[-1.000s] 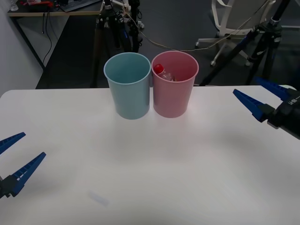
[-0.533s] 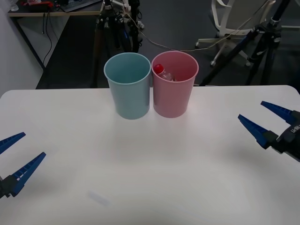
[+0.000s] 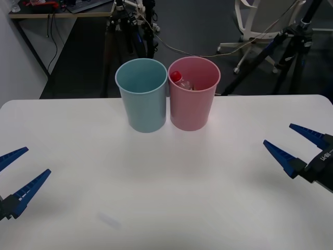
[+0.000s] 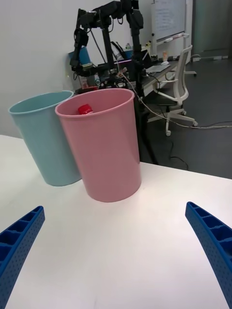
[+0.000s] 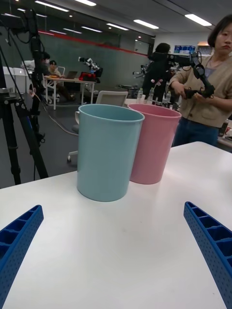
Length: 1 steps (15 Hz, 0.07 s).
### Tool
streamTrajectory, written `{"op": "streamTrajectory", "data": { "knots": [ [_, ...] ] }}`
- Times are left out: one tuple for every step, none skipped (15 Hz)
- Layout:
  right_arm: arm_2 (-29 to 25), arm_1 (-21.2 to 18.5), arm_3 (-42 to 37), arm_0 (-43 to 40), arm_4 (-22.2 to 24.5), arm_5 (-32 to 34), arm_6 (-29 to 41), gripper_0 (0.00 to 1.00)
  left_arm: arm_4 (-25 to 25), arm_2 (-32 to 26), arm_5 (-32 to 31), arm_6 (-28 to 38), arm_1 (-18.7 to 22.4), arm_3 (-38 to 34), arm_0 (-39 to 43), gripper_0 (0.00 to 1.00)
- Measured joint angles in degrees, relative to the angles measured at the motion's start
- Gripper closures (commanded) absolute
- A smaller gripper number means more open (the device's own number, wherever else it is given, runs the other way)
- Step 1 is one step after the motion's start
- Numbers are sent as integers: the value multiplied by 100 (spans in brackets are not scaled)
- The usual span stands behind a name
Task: Grasp the object on the table and drop it into the matching bin: aluminum can to the light blue bin, PET bottle to the pink bin.
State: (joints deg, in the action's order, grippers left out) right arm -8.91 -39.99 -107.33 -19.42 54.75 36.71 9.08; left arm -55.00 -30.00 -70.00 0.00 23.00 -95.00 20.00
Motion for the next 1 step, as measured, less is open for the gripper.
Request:
{"op": "streamTrajectory", "data": {
  "knots": [
    [-3,0,1,-22,9,8,24,0,0,0,0,0,0,0,0,0]
  ]
}}
